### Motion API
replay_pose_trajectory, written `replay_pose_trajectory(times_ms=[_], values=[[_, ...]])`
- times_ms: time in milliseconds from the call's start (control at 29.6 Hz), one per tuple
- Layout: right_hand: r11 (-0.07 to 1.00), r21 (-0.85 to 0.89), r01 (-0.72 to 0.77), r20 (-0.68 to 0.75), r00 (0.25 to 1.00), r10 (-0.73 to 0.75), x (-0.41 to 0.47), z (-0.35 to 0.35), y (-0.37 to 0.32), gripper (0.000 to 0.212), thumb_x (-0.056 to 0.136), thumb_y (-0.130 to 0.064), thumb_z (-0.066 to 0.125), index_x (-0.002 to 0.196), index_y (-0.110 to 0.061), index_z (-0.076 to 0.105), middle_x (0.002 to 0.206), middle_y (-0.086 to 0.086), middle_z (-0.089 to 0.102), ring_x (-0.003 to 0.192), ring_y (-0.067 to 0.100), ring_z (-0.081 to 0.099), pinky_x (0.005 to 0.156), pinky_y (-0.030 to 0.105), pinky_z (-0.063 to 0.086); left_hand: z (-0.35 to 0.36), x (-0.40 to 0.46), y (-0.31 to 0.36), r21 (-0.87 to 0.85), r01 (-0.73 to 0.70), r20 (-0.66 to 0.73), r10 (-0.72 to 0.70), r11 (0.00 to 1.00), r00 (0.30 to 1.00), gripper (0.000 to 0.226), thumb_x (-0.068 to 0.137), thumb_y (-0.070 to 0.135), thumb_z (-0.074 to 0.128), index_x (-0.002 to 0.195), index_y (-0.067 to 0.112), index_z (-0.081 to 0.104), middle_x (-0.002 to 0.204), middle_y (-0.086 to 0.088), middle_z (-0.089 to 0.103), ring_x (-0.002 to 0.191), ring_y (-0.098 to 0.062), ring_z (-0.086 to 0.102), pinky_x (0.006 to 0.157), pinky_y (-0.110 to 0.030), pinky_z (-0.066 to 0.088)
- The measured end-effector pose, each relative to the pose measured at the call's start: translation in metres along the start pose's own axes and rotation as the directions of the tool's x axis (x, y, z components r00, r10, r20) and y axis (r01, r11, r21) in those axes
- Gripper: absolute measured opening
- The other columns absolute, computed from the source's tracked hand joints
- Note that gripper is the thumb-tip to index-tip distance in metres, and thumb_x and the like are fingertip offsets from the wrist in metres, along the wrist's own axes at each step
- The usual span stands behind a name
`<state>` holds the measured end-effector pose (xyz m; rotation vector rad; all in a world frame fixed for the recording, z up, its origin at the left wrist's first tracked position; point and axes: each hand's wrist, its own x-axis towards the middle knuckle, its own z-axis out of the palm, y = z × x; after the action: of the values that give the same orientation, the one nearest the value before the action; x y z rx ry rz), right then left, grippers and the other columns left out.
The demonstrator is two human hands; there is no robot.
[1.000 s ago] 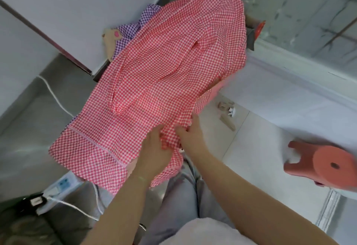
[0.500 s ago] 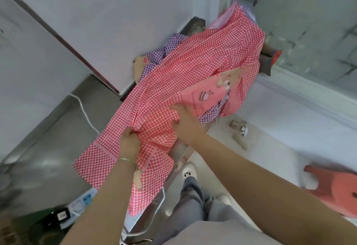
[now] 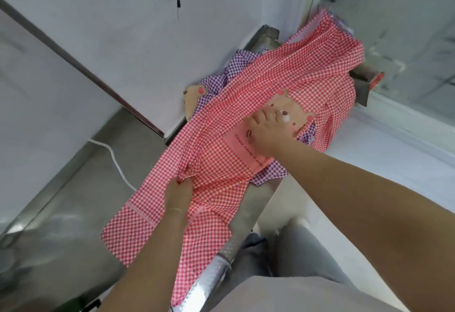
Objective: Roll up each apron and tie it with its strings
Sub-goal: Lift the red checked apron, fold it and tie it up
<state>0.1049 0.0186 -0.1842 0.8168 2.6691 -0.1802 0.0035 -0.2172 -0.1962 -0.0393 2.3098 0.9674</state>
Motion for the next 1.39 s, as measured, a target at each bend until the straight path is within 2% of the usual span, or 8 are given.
replay_pose_trajectory(times_ms=[338,574,676,811,912,1048,1217,1385], values=[[0.949,-0.009,0.316,0.276,0.913,-0.302,0.057,-0.013,-0.003,0.078,0.079,-0.064,0.057,0.144,-0.027,0.034,0.145,0.005,0.038,0.132,0.031,0.038,0.11,0.053,0.029,-0.038,0.033,-0.02,0.519,0.026,0.002,-0.031,0.854,1.0,0.044,0.089,0.0,0.047,0.132,0.008,0.055,0.131,-0.018,0.058,0.119,-0.035,0.055,0.104,-0.038,0.041],[0.945,0.01,0.326,0.464,0.836,-0.293,0.087,-0.03,-0.016,0.026,0.091,-0.014,0.059,0.116,-0.007,0.06,0.085,0.0,0.057,0.065,0.012,0.049,0.057,0.023,0.041,-0.103,0.058,-0.049,0.77,0.366,-0.273,-0.248,0.523,0.929,0.036,0.099,0.016,0.041,0.131,0.005,0.055,0.134,-0.021,0.053,0.125,-0.036,0.05,0.105,-0.046,0.041],[0.933,0.035,0.357,0.34,0.874,-0.347,0.094,-0.029,-0.015,0.029,0.095,-0.013,0.052,0.123,-0.008,0.057,0.092,0.0,0.06,0.069,0.011,0.053,0.065,0.022,0.046,-0.105,0.056,-0.036,0.742,0.464,-0.423,-0.199,0.483,0.884,0.036,0.096,0.012,0.039,0.127,0.014,0.057,0.128,-0.018,0.054,0.122,-0.036,0.049,0.106,-0.045,0.037],[0.882,0.027,0.47,0.189,0.864,-0.467,0.093,-0.024,-0.011,0.034,0.093,-0.021,0.058,0.126,-0.012,0.055,0.117,0.003,0.064,0.099,0.021,0.062,0.093,0.033,0.049,-0.053,0.039,0.006,0.663,-0.171,-0.198,0.391,0.728,0.899,0.04,0.088,0.005,0.049,0.125,0.013,0.061,0.123,-0.016,0.059,0.112,-0.037,0.055,0.099,-0.045,0.042],[0.85,0.008,0.527,0.104,0.845,-0.525,0.091,-0.028,-0.009,0.024,0.094,-0.019,0.056,0.117,-0.013,0.057,0.108,0.002,0.066,0.092,0.02,0.064,0.087,0.033,0.052,0.0,0.039,0.045,0.569,-0.453,0.053,0.519,0.687,0.853,0.048,0.094,0.036,0.056,0.135,0.012,0.051,0.135,-0.011,0.055,0.125,-0.031,0.048,0.109,-0.046,0.035],[0.853,0.001,0.522,0.013,0.853,-0.522,0.097,-0.049,-0.001,0.022,0.094,-0.028,0.055,0.113,-0.017,0.059,0.105,-0.001,0.065,0.097,0.021,0.063,0.092,0.037,0.051,0.034,0.056,0.078,0.575,-0.531,0.207,0.517,0.623,0.83,0.03,0.094,0.037,0.055,0.116,0.017,0.061,0.115,-0.005,0.065,0.108,-0.027,0.058,0.096,-0.039,0.044],[0.949,0.037,0.314,0.348,0.886,-0.307,0.117,-0.082,0.048,0.027,0.091,-0.034,0.058,0.108,-0.014,0.064,0.108,0.007,0.066,0.1,0.029,0.061,0.086,0.041,0.049,0.034,0.081,0.08,0.536,-0.472,0.09,0.508,0.7,0.857,0.023,0.095,0.016,0.053,0.108,0.005,0.069,0.121,-0.012,0.058,0.113,-0.031,0.051,0.102,-0.037,0.037],[0.966,-0.047,0.254,0.036,0.967,-0.253,0.151,-0.086,0.059,0.028,0.098,-0.031,0.043,0.111,-0.019,0.064,0.113,0.003,0.065,0.11,0.025,0.057,0.103,0.044,0.038,0.036,0.087,0.096,0.465,-0.376,0.022,0.415,0.801,0.91,0.029,0.1,0.018,0.044,0.116,0.001,0.06,0.124,-0.015,0.055,0.114,-0.032,0.052,0.1,-0.039,0.039]])
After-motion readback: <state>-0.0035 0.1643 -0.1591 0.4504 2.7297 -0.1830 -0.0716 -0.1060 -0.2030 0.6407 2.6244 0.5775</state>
